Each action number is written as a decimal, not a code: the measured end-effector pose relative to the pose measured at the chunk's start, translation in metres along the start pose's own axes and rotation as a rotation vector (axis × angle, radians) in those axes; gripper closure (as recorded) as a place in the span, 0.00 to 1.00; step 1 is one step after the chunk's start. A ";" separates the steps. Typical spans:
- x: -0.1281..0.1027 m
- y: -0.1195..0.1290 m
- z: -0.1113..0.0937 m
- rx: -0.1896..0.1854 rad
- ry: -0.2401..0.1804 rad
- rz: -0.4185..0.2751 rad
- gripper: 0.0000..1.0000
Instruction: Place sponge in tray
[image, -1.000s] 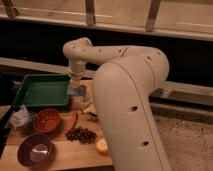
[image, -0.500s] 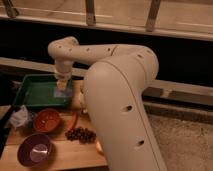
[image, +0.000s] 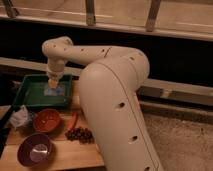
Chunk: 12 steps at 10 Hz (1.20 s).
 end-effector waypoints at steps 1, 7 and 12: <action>-0.003 -0.008 0.006 0.032 -0.026 0.029 1.00; -0.024 -0.032 0.036 0.100 -0.137 0.099 0.98; -0.026 -0.031 0.037 0.101 -0.139 0.090 0.63</action>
